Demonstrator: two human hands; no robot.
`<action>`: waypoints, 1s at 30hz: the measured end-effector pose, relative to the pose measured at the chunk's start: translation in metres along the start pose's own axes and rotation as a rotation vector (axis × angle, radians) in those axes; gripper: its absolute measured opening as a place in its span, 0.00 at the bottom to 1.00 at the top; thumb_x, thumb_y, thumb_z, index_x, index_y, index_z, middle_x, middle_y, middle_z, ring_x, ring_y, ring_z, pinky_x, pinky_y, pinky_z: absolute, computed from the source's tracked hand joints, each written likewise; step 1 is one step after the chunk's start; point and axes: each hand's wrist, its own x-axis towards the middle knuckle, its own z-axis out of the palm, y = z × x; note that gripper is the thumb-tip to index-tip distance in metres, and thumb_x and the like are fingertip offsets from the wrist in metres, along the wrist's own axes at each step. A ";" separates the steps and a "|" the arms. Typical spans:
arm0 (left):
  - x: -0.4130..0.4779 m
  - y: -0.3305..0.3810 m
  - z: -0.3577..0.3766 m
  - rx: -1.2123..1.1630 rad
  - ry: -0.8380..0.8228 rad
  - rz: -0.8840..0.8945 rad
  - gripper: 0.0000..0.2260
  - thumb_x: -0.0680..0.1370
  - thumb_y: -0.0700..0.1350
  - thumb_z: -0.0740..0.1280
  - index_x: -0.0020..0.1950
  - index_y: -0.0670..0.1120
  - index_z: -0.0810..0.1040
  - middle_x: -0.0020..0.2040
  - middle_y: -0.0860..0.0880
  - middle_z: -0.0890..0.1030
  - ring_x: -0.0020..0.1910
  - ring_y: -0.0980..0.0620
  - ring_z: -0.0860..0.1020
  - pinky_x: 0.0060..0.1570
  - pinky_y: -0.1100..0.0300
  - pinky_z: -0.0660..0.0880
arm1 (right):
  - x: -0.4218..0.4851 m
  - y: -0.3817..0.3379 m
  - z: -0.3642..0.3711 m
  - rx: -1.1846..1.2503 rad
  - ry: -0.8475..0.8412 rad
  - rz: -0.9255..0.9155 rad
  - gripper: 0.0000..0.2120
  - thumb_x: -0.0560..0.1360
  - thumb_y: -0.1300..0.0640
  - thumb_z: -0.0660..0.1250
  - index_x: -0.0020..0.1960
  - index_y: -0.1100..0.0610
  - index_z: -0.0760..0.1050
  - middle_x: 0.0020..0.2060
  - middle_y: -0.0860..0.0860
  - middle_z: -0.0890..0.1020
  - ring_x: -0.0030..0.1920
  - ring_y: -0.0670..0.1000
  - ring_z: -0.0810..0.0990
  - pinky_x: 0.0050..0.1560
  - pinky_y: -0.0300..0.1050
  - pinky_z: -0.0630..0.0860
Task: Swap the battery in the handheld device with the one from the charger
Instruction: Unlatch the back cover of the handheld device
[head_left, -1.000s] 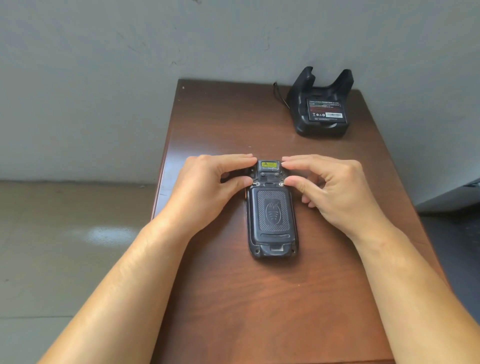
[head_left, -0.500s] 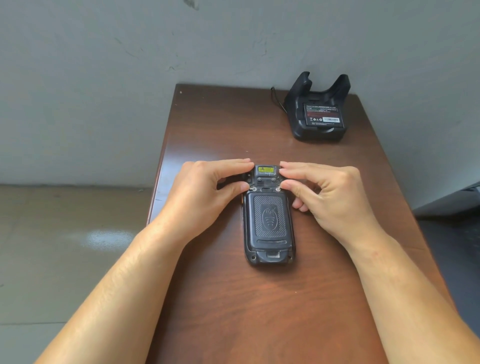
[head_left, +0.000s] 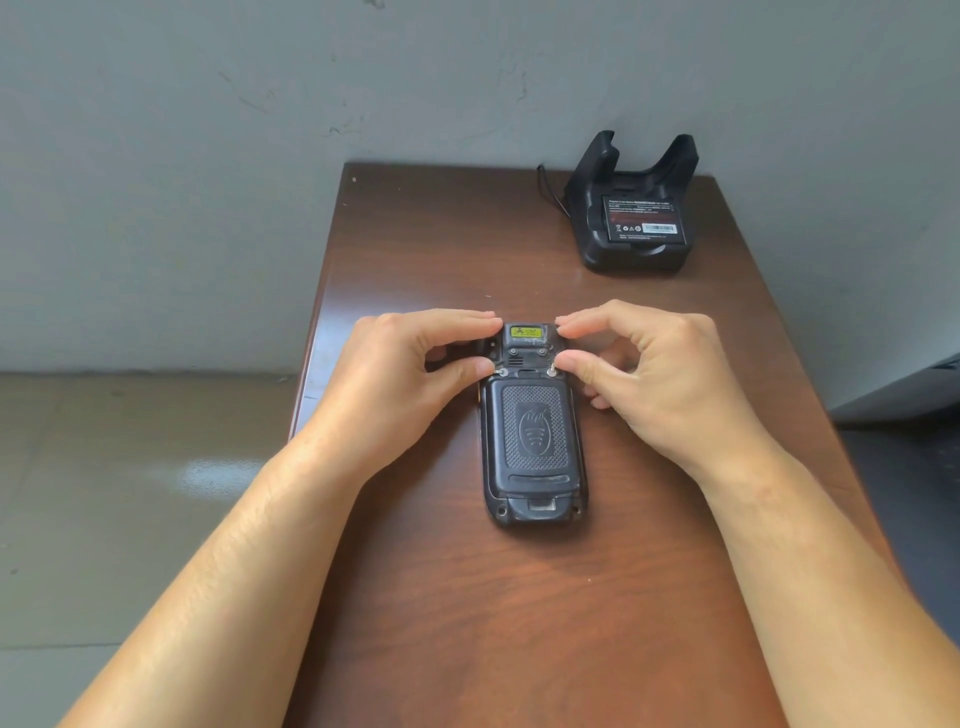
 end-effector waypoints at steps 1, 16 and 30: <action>0.000 0.000 0.000 -0.005 -0.003 -0.002 0.17 0.74 0.42 0.77 0.62 0.52 0.85 0.59 0.58 0.85 0.60 0.65 0.81 0.64 0.68 0.74 | 0.001 -0.004 -0.002 -0.047 -0.018 -0.003 0.12 0.71 0.55 0.78 0.55 0.50 0.85 0.43 0.40 0.85 0.35 0.45 0.84 0.43 0.43 0.83; 0.001 -0.006 -0.001 0.001 -0.005 0.022 0.17 0.76 0.37 0.73 0.62 0.52 0.84 0.61 0.58 0.85 0.62 0.63 0.81 0.66 0.61 0.75 | 0.019 -0.044 0.021 -0.369 -0.175 0.019 0.20 0.68 0.35 0.71 0.57 0.41 0.80 0.54 0.40 0.78 0.60 0.47 0.77 0.60 0.55 0.77; 0.002 -0.001 -0.002 -0.045 -0.022 -0.011 0.14 0.77 0.42 0.73 0.62 0.53 0.84 0.62 0.57 0.84 0.62 0.63 0.81 0.67 0.60 0.75 | 0.008 -0.044 0.035 -0.371 -0.117 0.055 0.14 0.74 0.43 0.66 0.59 0.40 0.76 0.55 0.40 0.74 0.61 0.47 0.70 0.51 0.48 0.69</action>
